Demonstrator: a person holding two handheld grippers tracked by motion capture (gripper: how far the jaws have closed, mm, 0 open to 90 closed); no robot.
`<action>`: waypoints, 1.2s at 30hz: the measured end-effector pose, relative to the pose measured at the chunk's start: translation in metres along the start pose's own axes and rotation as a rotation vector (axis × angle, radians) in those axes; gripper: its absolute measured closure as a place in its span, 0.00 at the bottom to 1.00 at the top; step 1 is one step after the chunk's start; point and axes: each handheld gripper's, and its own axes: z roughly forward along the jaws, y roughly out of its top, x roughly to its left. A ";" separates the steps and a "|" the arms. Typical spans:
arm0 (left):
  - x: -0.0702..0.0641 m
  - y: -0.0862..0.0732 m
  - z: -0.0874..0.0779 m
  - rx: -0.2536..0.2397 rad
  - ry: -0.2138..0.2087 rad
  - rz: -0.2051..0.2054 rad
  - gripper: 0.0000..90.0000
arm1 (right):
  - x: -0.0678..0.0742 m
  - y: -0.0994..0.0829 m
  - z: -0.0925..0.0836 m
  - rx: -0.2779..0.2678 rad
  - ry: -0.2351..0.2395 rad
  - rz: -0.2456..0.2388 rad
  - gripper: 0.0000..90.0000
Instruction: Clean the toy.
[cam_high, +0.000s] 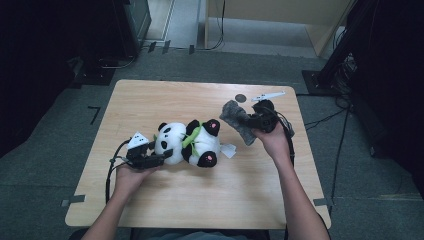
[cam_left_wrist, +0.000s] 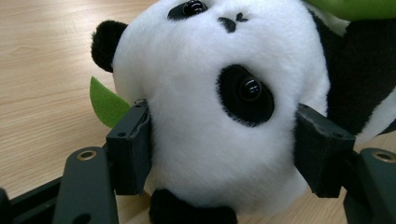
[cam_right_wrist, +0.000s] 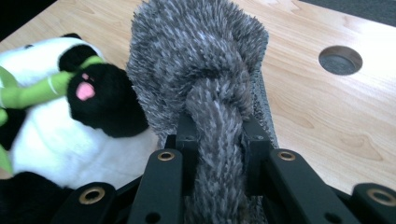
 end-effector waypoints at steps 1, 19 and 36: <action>0.000 0.000 0.000 -0.001 0.003 0.000 0.33 | 0.001 0.003 -0.001 0.005 -0.002 -0.003 0.83; -0.001 0.002 -0.001 0.016 0.003 -0.016 0.33 | 0.042 0.061 0.004 0.027 0.043 -0.088 0.84; -0.002 0.001 -0.001 0.007 0.006 0.001 0.33 | 0.087 0.098 0.037 0.055 0.085 -0.186 0.83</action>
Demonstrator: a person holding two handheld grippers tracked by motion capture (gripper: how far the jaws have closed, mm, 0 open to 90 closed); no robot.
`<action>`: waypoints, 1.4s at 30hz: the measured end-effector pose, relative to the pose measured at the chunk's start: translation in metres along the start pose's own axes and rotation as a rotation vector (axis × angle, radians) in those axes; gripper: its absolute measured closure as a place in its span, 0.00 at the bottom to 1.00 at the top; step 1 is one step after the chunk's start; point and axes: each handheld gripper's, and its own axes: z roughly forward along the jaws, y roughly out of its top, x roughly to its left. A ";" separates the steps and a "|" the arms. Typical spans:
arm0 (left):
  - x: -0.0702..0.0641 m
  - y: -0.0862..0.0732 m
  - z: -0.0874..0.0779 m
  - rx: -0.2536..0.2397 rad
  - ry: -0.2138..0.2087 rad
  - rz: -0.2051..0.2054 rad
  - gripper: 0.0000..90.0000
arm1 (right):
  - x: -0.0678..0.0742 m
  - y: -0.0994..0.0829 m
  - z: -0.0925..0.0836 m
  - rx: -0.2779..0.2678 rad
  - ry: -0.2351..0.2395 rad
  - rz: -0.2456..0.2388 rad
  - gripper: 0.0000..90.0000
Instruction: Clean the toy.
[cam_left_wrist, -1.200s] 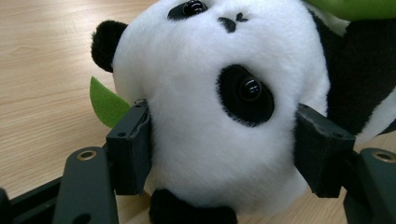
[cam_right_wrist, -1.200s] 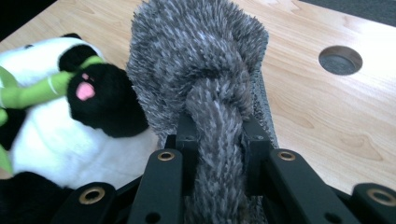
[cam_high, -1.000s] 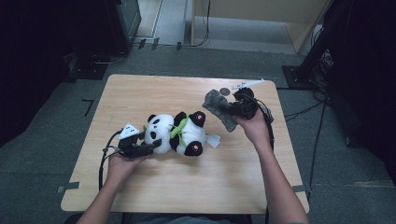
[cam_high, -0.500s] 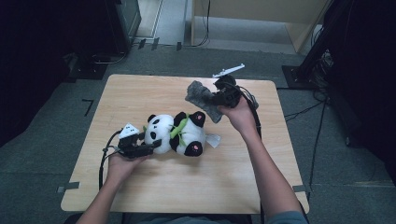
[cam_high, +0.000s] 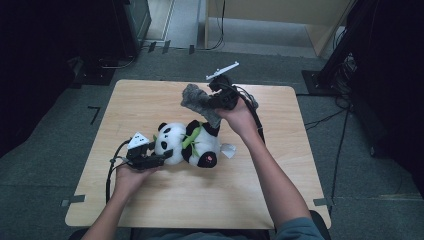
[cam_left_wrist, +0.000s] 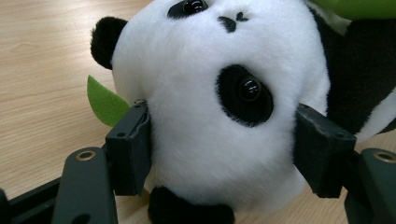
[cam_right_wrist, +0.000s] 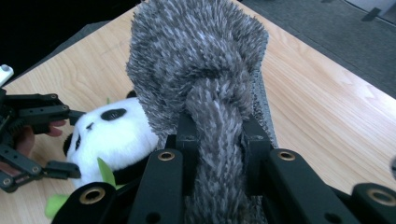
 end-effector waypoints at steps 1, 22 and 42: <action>0.000 0.000 0.000 -0.003 0.000 0.000 0.33 | 0.003 0.002 0.007 -0.001 0.011 -0.003 0.83; 0.000 0.000 -0.001 0.006 0.003 0.011 0.39 | 0.047 0.021 0.080 -0.005 0.104 -0.077 0.83; -0.002 0.003 0.000 0.036 0.021 -0.013 0.47 | 0.062 0.003 0.127 0.117 0.112 -0.121 0.84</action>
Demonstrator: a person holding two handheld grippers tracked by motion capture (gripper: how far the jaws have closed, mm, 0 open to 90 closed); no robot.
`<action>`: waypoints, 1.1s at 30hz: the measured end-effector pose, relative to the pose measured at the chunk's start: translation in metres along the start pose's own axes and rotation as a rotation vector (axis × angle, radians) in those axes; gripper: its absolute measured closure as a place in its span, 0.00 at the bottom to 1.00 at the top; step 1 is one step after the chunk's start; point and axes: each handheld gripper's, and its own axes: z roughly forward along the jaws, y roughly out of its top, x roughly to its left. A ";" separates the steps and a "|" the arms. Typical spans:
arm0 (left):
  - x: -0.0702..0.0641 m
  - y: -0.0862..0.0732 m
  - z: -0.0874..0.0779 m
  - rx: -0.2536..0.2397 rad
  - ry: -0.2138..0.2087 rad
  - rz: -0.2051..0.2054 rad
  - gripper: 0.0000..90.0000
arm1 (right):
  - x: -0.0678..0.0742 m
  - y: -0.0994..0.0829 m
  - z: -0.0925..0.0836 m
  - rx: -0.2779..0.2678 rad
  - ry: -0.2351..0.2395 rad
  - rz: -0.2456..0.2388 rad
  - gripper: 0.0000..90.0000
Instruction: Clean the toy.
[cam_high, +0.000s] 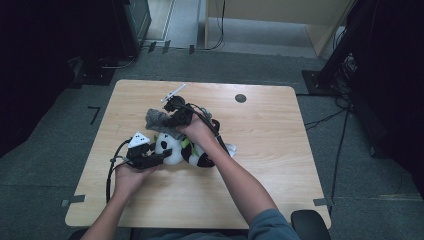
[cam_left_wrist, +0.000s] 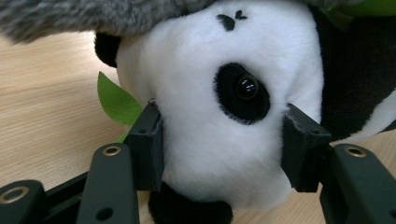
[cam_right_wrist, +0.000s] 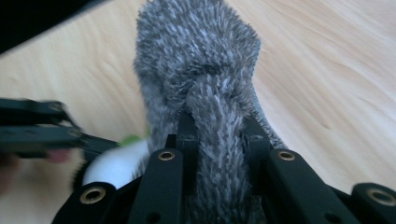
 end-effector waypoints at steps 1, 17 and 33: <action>0.000 0.000 0.000 0.001 0.001 -0.002 0.47 | -0.003 -0.001 -0.001 0.008 -0.004 0.017 0.84; 0.000 0.001 0.000 0.013 0.002 -0.005 0.48 | -0.043 -0.016 -0.021 0.094 -0.085 0.101 0.84; 0.002 0.001 0.000 0.013 -0.013 -0.014 0.47 | -0.087 -0.050 -0.055 0.049 -0.099 0.212 0.85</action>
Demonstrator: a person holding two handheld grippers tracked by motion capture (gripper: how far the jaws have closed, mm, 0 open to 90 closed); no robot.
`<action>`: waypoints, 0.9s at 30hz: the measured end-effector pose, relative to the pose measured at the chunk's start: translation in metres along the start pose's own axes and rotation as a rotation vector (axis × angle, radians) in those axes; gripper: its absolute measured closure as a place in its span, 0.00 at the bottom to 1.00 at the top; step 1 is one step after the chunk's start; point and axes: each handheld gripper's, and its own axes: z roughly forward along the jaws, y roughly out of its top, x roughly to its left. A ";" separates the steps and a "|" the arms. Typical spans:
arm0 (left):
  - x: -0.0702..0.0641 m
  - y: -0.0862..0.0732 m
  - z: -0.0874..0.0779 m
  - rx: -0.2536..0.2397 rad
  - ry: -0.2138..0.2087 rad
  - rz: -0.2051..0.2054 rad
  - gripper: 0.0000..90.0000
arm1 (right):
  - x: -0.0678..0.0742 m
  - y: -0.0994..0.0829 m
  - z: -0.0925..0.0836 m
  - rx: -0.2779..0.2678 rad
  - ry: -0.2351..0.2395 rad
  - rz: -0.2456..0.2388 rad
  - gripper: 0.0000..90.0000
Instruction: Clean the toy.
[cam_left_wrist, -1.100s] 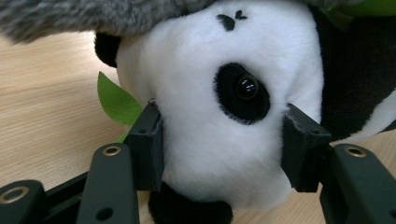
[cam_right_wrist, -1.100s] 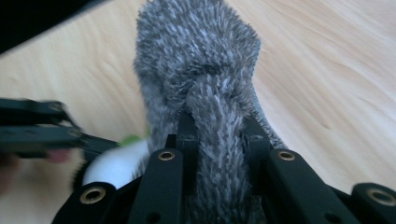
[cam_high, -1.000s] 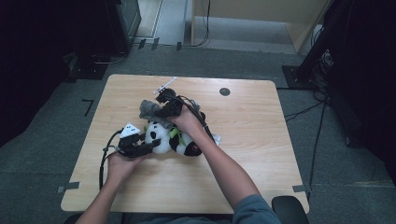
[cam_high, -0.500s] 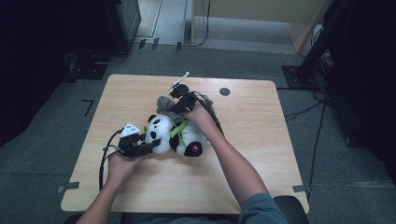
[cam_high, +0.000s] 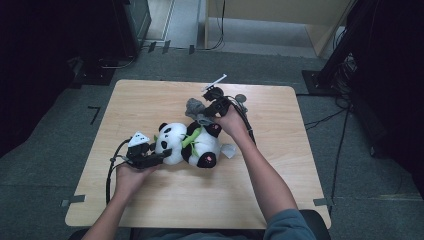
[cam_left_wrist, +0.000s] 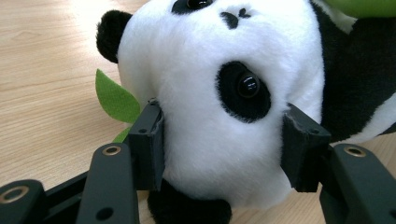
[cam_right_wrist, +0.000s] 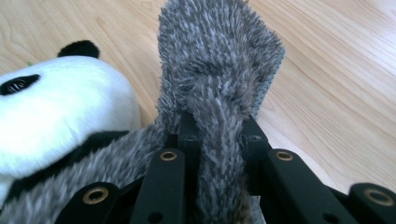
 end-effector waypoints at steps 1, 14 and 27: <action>0.000 0.000 0.000 -0.001 0.000 0.001 0.47 | -0.003 -0.002 -0.002 0.001 -0.007 0.005 0.85; 0.001 -0.002 0.000 -0.015 -0.007 0.005 0.45 | -0.027 -0.016 -0.020 -0.005 -0.068 0.035 0.85; 0.001 -0.003 0.000 -0.022 -0.008 0.005 0.45 | 0.011 0.020 -0.049 -0.161 -0.001 -0.039 0.85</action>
